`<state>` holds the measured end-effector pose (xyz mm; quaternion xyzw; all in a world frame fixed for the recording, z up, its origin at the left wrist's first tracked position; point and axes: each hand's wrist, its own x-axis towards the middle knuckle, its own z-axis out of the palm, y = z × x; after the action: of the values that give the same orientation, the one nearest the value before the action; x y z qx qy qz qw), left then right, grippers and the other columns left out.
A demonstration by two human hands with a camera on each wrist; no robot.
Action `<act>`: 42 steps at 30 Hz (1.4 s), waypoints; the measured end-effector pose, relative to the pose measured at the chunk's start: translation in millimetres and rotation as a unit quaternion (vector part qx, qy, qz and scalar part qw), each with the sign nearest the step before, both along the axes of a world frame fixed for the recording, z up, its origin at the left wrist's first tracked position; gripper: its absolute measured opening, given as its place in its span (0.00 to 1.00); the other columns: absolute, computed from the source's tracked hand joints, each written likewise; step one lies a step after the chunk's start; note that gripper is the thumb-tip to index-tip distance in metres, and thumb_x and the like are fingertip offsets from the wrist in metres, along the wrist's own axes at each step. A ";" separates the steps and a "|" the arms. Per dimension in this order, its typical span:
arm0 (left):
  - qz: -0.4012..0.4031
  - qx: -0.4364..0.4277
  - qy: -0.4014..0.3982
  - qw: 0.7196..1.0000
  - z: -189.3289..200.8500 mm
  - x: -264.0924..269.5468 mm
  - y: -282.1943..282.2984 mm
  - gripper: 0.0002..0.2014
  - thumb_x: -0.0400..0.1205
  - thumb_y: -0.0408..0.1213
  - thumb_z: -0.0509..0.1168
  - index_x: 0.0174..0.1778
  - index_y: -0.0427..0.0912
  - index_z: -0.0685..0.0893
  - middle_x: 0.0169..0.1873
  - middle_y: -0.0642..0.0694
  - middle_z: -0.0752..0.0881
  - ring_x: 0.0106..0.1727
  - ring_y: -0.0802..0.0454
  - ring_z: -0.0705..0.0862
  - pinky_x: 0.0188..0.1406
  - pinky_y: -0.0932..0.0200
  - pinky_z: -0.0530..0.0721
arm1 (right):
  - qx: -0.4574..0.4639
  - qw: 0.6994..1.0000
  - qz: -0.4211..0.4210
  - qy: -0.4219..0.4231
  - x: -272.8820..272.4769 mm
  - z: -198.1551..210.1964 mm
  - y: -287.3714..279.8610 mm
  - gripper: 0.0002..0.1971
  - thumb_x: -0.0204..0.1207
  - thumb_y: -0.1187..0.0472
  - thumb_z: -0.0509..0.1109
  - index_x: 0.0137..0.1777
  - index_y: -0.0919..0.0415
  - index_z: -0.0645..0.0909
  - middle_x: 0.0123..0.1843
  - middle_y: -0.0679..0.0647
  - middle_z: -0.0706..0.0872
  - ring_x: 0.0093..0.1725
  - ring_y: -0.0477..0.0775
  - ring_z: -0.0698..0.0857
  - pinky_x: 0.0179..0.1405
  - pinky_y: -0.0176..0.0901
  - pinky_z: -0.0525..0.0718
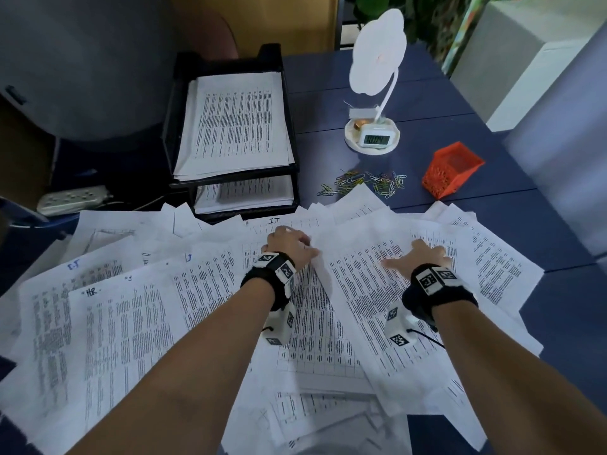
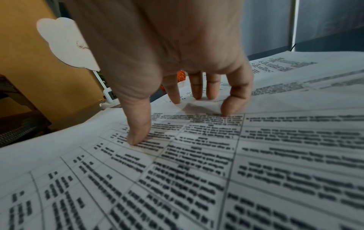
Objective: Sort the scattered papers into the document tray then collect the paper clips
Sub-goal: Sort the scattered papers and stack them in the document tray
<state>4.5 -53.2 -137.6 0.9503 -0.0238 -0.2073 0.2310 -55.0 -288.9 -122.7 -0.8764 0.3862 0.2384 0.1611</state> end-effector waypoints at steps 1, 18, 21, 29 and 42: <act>0.009 -0.007 -0.020 1.000 -0.5 -1.2 -0.5 0.13 0.76 0.55 0.69 0.53 0.55 0.84 0.74 0.46 0.67 0.74 0.42 0.65 0.73 0.44 0.64 | 0.001 1.000 -0.001 0.000 0.0 0.0 -0.5 0.47 0.66 0.37 0.75 0.80 0.56 0.59 0.78 0.66 0.59 0.77 0.73 0.59 0.70 0.65 0.68; 0.199 -0.447 -0.104 0.866 41.4 6.9 59.3 0.07 0.82 0.45 0.66 0.48 0.53 0.73 0.44 0.47 0.85 0.46 0.47 0.84 0.47 0.48 0.84 | 0.387 0.812 -0.096 -0.427 27.3 16.2 34.3 0.14 0.76 0.74 0.68 0.37 0.54 0.75 0.36 0.50 0.81 0.33 0.41 0.79 0.35 0.33 0.75; 0.190 -0.422 -0.036 0.886 38.8 0.3 71.6 0.10 0.78 0.43 0.71 0.49 0.52 0.75 0.48 0.44 0.87 0.50 0.44 0.86 0.49 0.45 0.85 | 0.397 0.778 -0.118 -0.472 51.9 36.9 45.1 0.13 0.77 0.74 0.68 0.39 0.54 0.76 0.37 0.49 0.82 0.33 0.41 0.79 0.39 0.32 0.78; 0.197 -0.398 -0.036 0.895 48.5 0.3 97.7 0.04 0.82 0.39 0.66 0.51 0.48 0.82 0.47 0.50 0.87 0.49 0.48 0.86 0.48 0.52 0.85 | 0.395 0.760 -0.122 -0.501 103.2 82.5 76.2 0.07 0.77 0.62 0.70 0.51 0.56 0.76 0.47 0.54 0.82 0.40 0.49 0.79 0.43 0.43 0.82; 0.357 -0.245 -0.231 0.871 108.9 94.1 129.1 0.26 0.79 0.39 0.68 0.71 0.42 0.67 0.58 0.45 0.79 0.53 0.48 0.80 0.48 0.62 0.77 | 0.102 0.966 0.227 -0.066 35.7 8.2 76.1 0.21 0.71 0.53 0.75 0.61 0.59 0.76 0.63 0.56 0.80 0.60 0.56 0.80 0.56 0.45 0.78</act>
<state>98.6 75.9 -28.7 0.8280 0.2145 0.1271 0.5023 -19.2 -212.8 -114.6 -0.9338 0.1390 0.2484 0.2167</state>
